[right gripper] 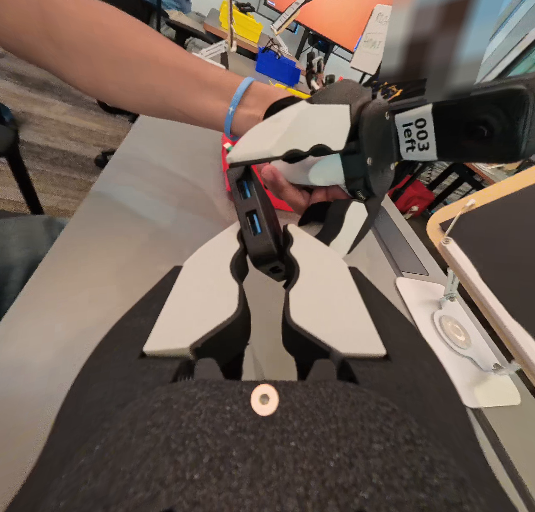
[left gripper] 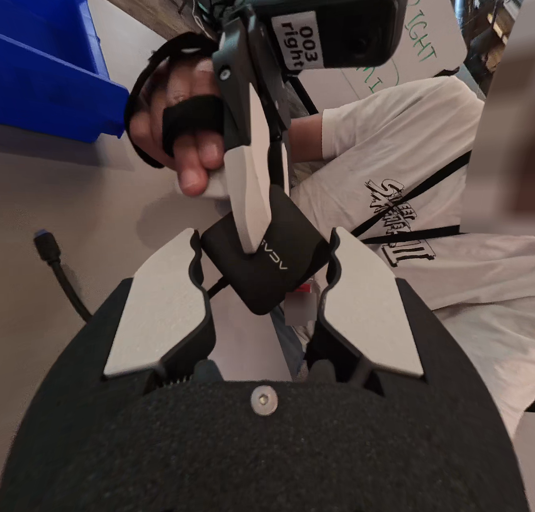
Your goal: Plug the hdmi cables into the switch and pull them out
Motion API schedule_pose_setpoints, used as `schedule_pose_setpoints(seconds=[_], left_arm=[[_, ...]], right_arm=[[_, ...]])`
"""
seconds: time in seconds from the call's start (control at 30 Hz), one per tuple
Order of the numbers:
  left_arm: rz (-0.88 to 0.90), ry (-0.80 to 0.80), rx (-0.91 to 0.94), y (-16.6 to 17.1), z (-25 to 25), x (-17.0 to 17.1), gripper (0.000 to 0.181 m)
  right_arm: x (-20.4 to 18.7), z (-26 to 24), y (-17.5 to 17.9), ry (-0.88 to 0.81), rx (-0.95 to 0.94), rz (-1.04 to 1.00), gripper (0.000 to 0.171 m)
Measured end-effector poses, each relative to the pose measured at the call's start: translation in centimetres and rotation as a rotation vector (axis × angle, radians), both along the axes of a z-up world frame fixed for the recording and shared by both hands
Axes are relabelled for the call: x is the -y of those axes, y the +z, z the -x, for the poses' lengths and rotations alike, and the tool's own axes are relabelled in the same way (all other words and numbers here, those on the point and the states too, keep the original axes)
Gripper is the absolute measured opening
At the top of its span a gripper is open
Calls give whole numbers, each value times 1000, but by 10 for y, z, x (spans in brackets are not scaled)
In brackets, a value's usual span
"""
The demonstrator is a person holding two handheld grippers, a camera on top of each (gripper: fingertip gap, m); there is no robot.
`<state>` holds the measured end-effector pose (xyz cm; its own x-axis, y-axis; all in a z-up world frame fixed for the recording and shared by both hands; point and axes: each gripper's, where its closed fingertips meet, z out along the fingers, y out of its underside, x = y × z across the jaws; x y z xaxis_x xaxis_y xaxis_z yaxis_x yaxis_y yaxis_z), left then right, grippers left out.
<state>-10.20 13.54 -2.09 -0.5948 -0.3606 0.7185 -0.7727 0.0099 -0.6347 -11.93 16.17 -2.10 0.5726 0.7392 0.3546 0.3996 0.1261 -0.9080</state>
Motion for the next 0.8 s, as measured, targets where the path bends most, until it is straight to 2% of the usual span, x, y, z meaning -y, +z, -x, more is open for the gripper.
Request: schedule_pose_setpoints(seconds=[0.07,0.1,0.13,0.2,0.33,0.53,0.7,0.8], left_arm=[[9,18,-19,0,-7,-1,83],[32,25,-5,6,-9,-3,76],[55,38,13,13,-10,-8,50],[7,131,56,19,-14,-25,48],[-216,336,159,16,-7,-51,48],[-521,464,405,12,20,-36,51],[-811,535,552,3,27,-27,53],[-872,570,560,5,28,-26,50]], right_arm=[[1,-8,-4,-9,11,-1,19],[2,-10,-5,2,4,3,16],[2,-14,-5,-2,-10,16,15],[3,-20,-2,3,-62,21,14],[11,-25,15,55,-174,-8,14],[17,-28,26,127,-276,3,14],[9,-21,10,93,-175,54,14],[-1,-20,-16,-17,89,106,14]])
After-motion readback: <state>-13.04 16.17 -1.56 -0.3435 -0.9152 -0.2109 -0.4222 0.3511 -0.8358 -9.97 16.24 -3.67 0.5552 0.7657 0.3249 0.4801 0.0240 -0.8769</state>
